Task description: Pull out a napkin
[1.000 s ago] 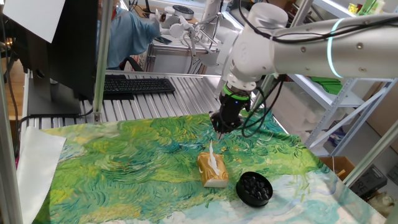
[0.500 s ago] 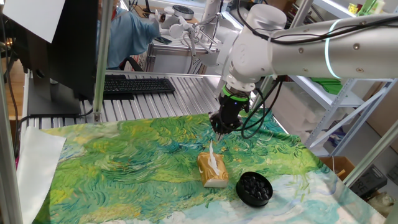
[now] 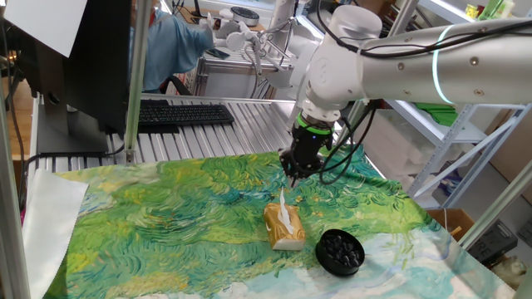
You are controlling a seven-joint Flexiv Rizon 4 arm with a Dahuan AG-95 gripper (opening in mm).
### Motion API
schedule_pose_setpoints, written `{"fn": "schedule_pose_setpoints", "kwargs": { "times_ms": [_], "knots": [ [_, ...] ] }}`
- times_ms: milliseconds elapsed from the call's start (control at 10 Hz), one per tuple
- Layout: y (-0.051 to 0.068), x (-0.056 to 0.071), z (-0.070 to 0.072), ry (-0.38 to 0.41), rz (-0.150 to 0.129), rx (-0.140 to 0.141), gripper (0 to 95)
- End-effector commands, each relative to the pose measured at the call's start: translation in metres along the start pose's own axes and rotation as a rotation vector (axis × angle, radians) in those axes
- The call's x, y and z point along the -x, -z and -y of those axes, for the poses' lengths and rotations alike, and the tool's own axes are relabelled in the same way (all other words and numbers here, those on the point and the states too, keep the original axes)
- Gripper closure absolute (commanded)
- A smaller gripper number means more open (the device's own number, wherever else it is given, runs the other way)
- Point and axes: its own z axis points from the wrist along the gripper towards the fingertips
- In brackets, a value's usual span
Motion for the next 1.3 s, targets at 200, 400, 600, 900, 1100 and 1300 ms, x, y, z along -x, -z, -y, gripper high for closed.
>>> {"fn": "schedule_pose_setpoints", "kwargs": {
  "times_ms": [200,400,600,900,1100,1300],
  "knots": [
    [0.001,-0.001,-0.002,-0.039,0.001,0.003,38.0],
    [0.002,-0.001,-0.004,-0.051,0.000,0.004,38.0],
    [0.003,-0.002,-0.007,-0.060,0.000,0.003,38.0],
    [0.000,-0.002,-0.009,-0.064,0.003,-0.002,38.0],
    [-0.009,0.000,-0.012,-0.086,0.003,-0.004,38.0],
    [-0.018,0.001,-0.015,-0.096,0.006,-0.009,38.0]
  ]
}}
